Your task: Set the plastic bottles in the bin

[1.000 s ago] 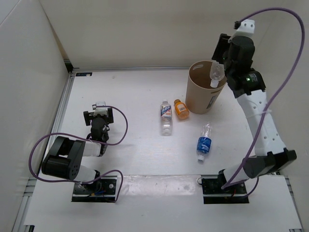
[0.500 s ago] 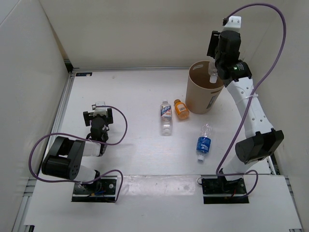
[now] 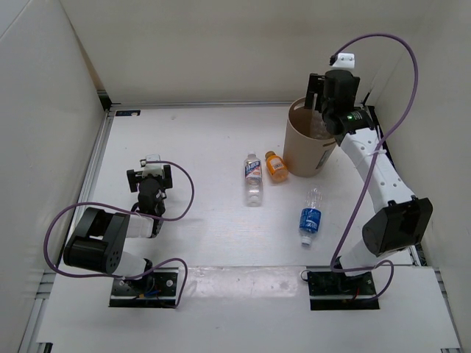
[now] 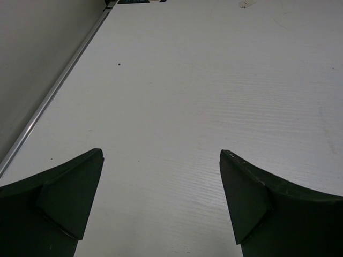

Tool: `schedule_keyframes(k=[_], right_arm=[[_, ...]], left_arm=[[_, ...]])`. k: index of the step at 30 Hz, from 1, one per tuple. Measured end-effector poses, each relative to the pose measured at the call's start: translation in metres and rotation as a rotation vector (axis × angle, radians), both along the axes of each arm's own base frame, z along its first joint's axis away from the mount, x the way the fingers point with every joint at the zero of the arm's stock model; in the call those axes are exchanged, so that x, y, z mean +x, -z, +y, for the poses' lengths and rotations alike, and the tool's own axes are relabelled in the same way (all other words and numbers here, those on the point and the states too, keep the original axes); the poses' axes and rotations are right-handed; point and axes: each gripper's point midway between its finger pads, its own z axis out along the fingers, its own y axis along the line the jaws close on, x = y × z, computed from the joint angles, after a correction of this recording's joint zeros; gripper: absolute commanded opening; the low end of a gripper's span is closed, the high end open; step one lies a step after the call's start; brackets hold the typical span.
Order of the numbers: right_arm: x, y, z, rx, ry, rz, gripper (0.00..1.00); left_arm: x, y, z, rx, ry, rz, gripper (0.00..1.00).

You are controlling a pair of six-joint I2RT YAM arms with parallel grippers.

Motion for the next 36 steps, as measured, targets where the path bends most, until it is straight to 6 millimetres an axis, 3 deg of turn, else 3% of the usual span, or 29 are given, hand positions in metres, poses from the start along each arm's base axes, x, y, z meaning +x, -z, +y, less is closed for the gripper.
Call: schedule_keyframes(k=[6, 16, 18, 21, 25, 27, 29, 31, 36], right_arm=[[-0.005, -0.017, 0.005, -0.012, 0.008, -0.034, 0.90], [-0.023, -0.082, 0.012, -0.145, 0.146, -0.189, 0.90], [-0.034, -0.093, 0.011, -0.137, 0.168, -0.214, 0.90], [-0.063, -0.108, -0.007, -0.060, 0.205, -0.254, 0.90], [-0.126, -0.119, -0.048, 0.121, 0.262, -0.334, 0.90], [-0.151, -0.105, -0.062, 0.193, 0.283, -0.352, 0.90], [-0.170, -0.072, -0.069, 0.237, 0.291, -0.326, 0.90], [-0.174, -0.027, -0.067, 0.250, 0.287, -0.261, 0.90], [-0.184, 0.118, -0.059, 0.222, 0.219, 0.050, 0.90]], left_arm=[[0.000, 0.000, 0.000, 0.000, 0.000, 0.000, 1.00], [0.000, 0.000, 0.000, 0.000, 0.000, 0.000, 1.00], [0.000, 0.000, 0.000, 0.000, 0.000, 0.000, 1.00], [0.000, 0.000, 0.000, 0.000, 0.000, 0.000, 1.00], [0.000, 0.000, 0.000, 0.000, -0.001, 0.000, 1.00], [0.000, 0.000, 0.000, 0.000, -0.001, 0.000, 1.00], [0.000, 0.000, 0.000, 0.000, -0.001, 0.000, 1.00], [0.000, 0.000, 0.000, 0.000, -0.001, 0.000, 1.00], [0.000, 0.000, 0.000, 0.000, -0.001, 0.000, 1.00]])
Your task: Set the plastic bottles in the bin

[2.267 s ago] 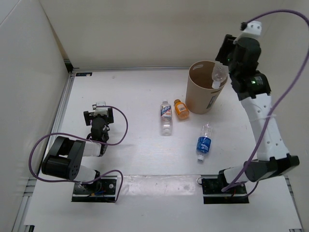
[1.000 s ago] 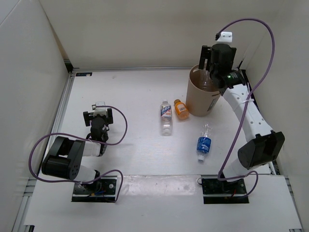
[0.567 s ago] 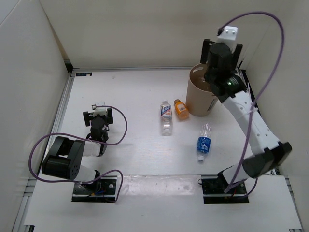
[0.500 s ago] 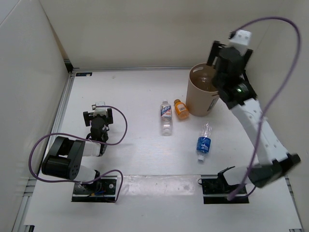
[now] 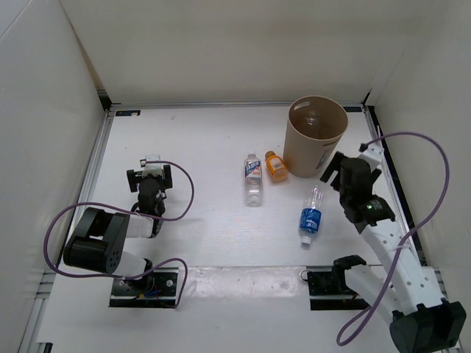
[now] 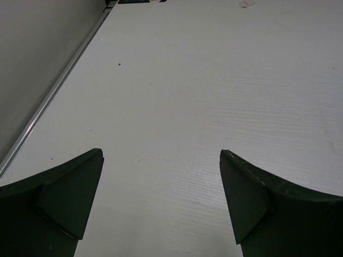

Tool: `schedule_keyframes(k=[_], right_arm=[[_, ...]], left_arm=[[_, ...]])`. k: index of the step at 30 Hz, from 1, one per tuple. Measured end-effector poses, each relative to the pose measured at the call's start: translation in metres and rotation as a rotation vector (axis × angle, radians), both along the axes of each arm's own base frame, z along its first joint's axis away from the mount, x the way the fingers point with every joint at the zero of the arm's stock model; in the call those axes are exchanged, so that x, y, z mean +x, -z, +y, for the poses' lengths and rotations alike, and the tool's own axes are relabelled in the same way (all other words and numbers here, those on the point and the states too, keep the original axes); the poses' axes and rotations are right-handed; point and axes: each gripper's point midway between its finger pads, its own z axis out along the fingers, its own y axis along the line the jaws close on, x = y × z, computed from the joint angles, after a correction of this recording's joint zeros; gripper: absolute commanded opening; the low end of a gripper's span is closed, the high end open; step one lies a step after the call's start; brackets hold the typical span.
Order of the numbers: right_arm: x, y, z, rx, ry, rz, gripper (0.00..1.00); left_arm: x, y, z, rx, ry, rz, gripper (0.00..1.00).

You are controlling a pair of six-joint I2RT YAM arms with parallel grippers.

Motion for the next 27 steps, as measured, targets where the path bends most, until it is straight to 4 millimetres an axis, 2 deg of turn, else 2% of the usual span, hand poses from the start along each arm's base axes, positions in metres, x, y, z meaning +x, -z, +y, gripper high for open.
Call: schedule_keyframes(k=[1, 3, 5, 9, 13, 19, 27], right_arm=[[-0.006, 0.021, 0.000, 0.018, -0.013, 0.055, 0.90], [-0.015, 0.043, 0.001, 0.071, -0.020, 0.118, 0.90], [-0.019, 0.049, 0.005, 0.126, -0.025, 0.137, 0.90], [-0.021, 0.057, 0.030, 0.194, -0.082, 0.172, 0.90], [-0.028, 0.082, 0.052, 0.202, -0.121, 0.278, 0.90], [-0.037, 0.126, 0.057, 0.196, -0.064, 0.467, 0.90], [-0.040, 0.145, 0.071, 0.209, -0.046, 0.546, 0.90]], left_arm=[[0.000, 0.000, 0.000, 0.000, 0.000, 0.000, 1.00], [0.000, 0.000, 0.000, 0.000, 0.000, 0.000, 1.00], [0.000, 0.000, 0.000, 0.000, 0.000, 0.000, 1.00], [0.000, 0.000, 0.000, 0.000, 0.000, 0.000, 1.00], [0.000, 0.000, 0.000, 0.000, 0.001, 0.000, 1.00], [0.000, 0.000, 0.000, 0.000, 0.000, 0.000, 1.00], [0.000, 0.000, 0.000, 0.000, 0.000, 0.000, 1.00]])
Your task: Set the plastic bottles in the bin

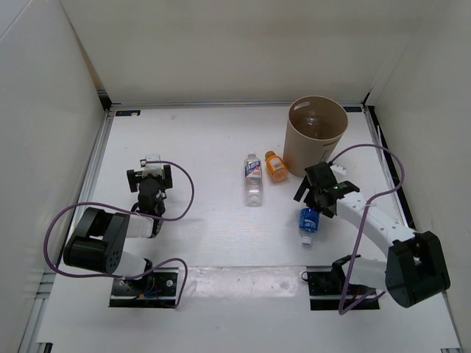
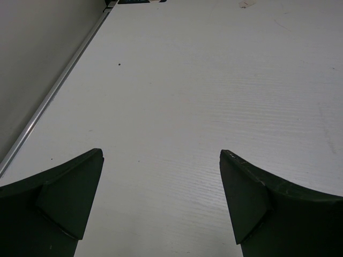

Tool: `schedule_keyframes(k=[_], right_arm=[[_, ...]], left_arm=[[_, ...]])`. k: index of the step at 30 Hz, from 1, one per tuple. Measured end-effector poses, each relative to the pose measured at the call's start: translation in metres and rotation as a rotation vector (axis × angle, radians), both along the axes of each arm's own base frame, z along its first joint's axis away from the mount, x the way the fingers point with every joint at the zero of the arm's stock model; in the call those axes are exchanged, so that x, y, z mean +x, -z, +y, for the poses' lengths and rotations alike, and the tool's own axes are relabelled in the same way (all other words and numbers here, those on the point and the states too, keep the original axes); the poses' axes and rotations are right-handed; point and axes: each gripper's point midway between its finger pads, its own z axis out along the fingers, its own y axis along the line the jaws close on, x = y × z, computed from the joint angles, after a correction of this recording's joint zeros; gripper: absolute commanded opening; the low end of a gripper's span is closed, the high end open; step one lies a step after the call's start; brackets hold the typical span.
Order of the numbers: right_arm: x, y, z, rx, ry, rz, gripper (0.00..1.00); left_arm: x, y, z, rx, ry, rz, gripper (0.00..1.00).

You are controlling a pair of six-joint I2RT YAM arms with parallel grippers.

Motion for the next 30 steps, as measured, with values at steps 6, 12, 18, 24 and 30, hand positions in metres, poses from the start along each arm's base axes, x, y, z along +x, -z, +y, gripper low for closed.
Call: schedule_keyframes(k=[6, 12, 18, 24, 30], right_arm=[[-0.005, 0.014, 0.003, -0.002, 0.030, 0.054, 0.89], [-0.006, 0.015, 0.008, 0.004, 0.036, 0.064, 0.86], [-0.002, 0.014, 0.009, -0.009, 0.039, 0.079, 0.81], [-0.001, 0.016, 0.010, -0.041, 0.030, 0.108, 0.78], [0.001, 0.017, 0.012, -0.106, 0.004, 0.148, 0.70]], left_arm=[[0.000, 0.000, 0.000, 0.000, 0.000, 0.000, 1.00], [0.000, 0.000, 0.000, 0.000, 0.000, 0.000, 1.00], [0.000, 0.000, 0.000, 0.000, 0.001, 0.000, 1.00], [0.000, 0.000, -0.001, 0.000, 0.001, 0.000, 1.00], [0.000, 0.000, -0.001, 0.000, 0.001, 0.000, 1.00]])
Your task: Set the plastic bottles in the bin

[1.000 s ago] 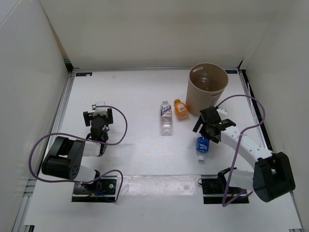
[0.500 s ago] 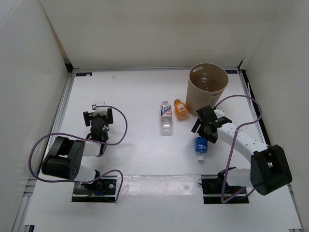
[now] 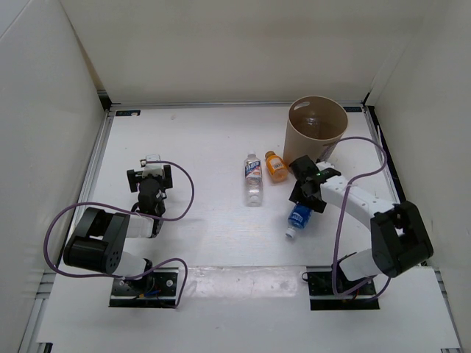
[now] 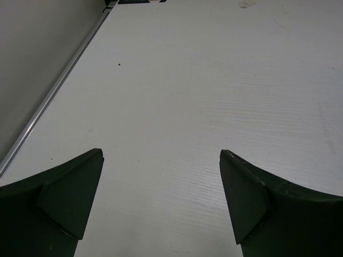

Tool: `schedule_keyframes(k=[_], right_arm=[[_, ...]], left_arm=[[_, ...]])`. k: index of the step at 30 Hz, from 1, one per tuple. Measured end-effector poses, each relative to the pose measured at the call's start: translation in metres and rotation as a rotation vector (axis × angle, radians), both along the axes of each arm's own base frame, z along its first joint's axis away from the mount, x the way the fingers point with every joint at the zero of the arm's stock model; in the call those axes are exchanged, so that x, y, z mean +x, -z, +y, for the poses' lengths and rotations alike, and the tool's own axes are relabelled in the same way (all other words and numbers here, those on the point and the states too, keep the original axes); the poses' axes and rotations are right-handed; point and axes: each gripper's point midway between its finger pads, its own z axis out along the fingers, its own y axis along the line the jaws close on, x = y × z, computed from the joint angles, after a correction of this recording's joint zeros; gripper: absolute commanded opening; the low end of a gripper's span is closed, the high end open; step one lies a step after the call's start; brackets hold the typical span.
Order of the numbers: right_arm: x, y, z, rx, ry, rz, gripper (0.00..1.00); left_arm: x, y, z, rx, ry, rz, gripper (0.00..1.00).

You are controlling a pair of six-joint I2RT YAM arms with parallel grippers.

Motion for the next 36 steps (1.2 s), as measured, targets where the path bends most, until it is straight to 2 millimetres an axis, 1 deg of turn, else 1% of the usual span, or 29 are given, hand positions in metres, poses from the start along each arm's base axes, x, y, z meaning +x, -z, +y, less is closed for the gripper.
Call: schedule_keyframes(k=[1, 2, 7, 8, 9, 10, 13, 14, 15, 16, 19, 23, 24, 25, 27, 28, 29, 31, 32, 36], right_arm=[[0.001, 0.000, 0.002, -0.011, -0.009, 0.004, 0.69], [0.002, 0.001, 0.003, -0.020, -0.015, 0.009, 0.65], [0.004, -0.001, 0.008, -0.056, -0.031, 0.017, 0.57], [0.005, -0.002, 0.008, -0.060, -0.032, 0.013, 0.54], [0.005, -0.003, 0.008, -0.063, -0.032, 0.009, 0.48], [0.006, -0.004, 0.008, -0.064, -0.031, 0.003, 0.45], [0.005, -0.005, 0.008, -0.066, -0.031, 0.003, 0.42], [0.005, -0.005, 0.007, -0.065, -0.029, 0.002, 0.39], [0.004, -0.005, 0.006, -0.065, -0.028, 0.003, 0.39], [0.003, -0.005, 0.005, -0.064, -0.028, 0.002, 0.36], [-0.001, -0.006, 0.002, -0.063, -0.024, 0.006, 0.36], [-0.003, -0.006, 0.002, -0.063, -0.027, 0.006, 0.24], [-0.004, -0.006, 0.002, -0.063, -0.028, 0.006, 0.24], [-0.005, -0.006, 0.002, -0.062, -0.030, 0.005, 0.20], [-0.009, -0.006, 0.002, -0.058, -0.035, 0.002, 0.15], [-0.011, -0.006, 0.003, -0.055, -0.037, 0.001, 0.09], [-0.013, -0.006, 0.003, -0.050, -0.038, 0.000, 0.06], [-0.018, -0.007, 0.004, -0.038, -0.040, -0.006, 0.02], [-0.020, -0.008, 0.004, -0.032, -0.041, -0.010, 0.00], [-0.031, -0.015, 0.002, -0.013, -0.042, -0.033, 0.00]], left_arm=[[0.000, 0.000, 0.000, 0.000, 0.000, 0.000, 1.00], [0.000, 0.000, 0.000, 0.000, -0.001, 0.000, 1.00], [0.000, 0.000, 0.000, 0.000, -0.002, 0.000, 1.00], [0.000, 0.000, 0.000, 0.000, -0.001, 0.000, 1.00], [0.000, 0.000, 0.000, 0.000, -0.001, 0.000, 1.00], [0.000, 0.000, -0.001, 0.000, 0.000, 0.000, 1.00], [0.000, 0.000, -0.001, 0.000, 0.002, 0.000, 1.00], [0.000, 0.000, -0.001, 0.000, 0.002, 0.000, 1.00], [0.000, 0.000, -0.001, 0.000, 0.002, 0.000, 1.00], [0.000, 0.000, -0.001, 0.000, 0.002, 0.000, 1.00], [0.000, 0.000, -0.001, 0.000, 0.002, 0.000, 1.00], [0.000, 0.000, -0.001, 0.001, 0.001, 0.000, 1.00], [0.000, 0.000, -0.001, 0.001, 0.001, 0.000, 1.00], [0.000, 0.000, -0.001, 0.001, 0.001, 0.000, 1.00], [0.000, 0.000, -0.001, 0.001, 0.001, 0.000, 1.00], [0.000, 0.000, -0.001, 0.001, 0.001, 0.000, 1.00], [0.000, 0.000, -0.001, 0.001, 0.001, 0.000, 1.00], [0.000, 0.000, -0.001, 0.001, 0.000, 0.000, 1.00], [0.000, 0.000, -0.001, 0.001, 0.000, 0.000, 1.00], [0.000, 0.000, -0.001, 0.001, 0.000, 0.000, 1.00]])
